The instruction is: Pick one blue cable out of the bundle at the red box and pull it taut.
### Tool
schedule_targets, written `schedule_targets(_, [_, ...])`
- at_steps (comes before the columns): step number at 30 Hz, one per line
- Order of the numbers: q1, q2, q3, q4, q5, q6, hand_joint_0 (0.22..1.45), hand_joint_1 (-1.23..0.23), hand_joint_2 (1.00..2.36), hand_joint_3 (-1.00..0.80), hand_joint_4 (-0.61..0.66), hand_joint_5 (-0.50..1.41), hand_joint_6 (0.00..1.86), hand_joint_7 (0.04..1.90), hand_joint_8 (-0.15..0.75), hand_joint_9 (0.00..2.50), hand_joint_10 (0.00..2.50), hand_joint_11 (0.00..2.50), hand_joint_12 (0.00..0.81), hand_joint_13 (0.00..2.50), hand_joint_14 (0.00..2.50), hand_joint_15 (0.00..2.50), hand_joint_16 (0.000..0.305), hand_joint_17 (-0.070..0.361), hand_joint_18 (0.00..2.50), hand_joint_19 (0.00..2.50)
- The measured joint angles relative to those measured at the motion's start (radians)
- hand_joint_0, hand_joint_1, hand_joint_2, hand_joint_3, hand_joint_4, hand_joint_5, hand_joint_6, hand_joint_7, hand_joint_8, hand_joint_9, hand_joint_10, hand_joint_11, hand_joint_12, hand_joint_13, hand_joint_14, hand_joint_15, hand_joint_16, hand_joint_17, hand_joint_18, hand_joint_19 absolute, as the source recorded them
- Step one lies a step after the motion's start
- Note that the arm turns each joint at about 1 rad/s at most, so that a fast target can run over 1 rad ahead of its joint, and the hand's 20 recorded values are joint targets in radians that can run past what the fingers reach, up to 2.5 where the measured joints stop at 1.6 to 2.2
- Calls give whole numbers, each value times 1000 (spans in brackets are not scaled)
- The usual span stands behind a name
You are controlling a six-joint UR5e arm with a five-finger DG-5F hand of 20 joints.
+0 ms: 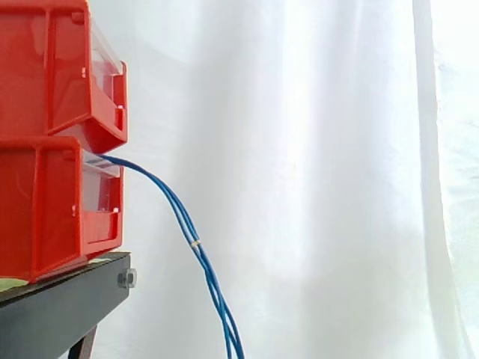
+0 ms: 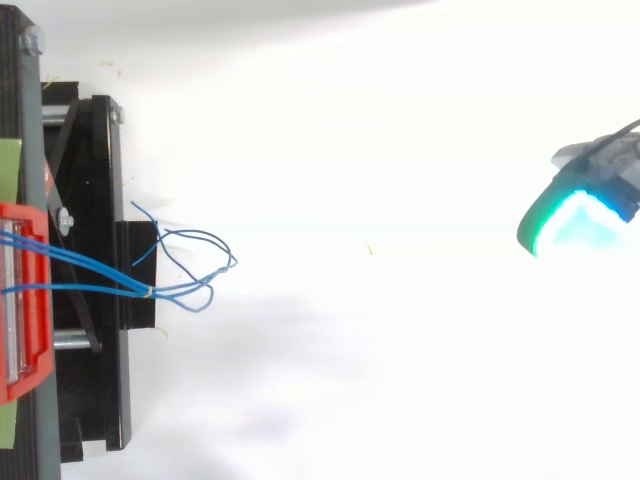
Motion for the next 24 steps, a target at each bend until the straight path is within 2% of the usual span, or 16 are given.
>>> schedule_targets(4, [2, -19, 0, 48, 23, -13, 429, -572, 1000, -500, 366, -163, 501, 644, 324, 335, 0, 0, 383, 331, 0, 17, 67, 150, 153, 79])
schedule_targets(7, [2, -56, 0, 72, 29, -7, 444, -645, 1000, -500, 374, -152, 501, 641, 325, 398, 0, 0, 375, 407, 0, 8, 65, 146, 280, 63])
schedule_targets(9, [1, -85, -1, 100, 30, 10, 451, -664, 1000, -500, 373, -150, 501, 644, 322, 403, 0, 0, 370, 417, 0, 10, 64, 143, 295, 71])
schedule_targets(12, [-5, -105, -1, 154, 37, 28, 456, -677, 1000, -500, 369, -148, 501, 648, 320, 414, 0, 0, 367, 430, 1, 11, 62, 140, 315, 84])
schedule_targets(14, [-10, -114, -1, 202, 59, 25, 460, -678, 1000, -500, 369, -148, 502, 649, 319, 415, 0, 0, 365, 432, 0, 16, 62, 139, 320, 84])
schedule_targets(17, [-15, -121, -1, 252, 120, -17, 461, -678, 1000, -500, 363, -148, 501, 656, 318, 415, 0, 0, 363, 433, 2, 14, 61, 138, 320, 78])
schedule_targets(21, [-16, -124, -1, 277, 209, -101, 461, -672, 1000, -500, 368, -147, 501, 655, 320, 418, 0, 0, 364, 439, 0, 24, 61, 138, 320, 82])
schedule_targets(24, [-14, -124, -1, 313, 294, -170, 465, -676, 1000, -500, 365, -147, 501, 660, 319, 423, 0, 0, 363, 443, 0, 23, 61, 136, 319, 77])
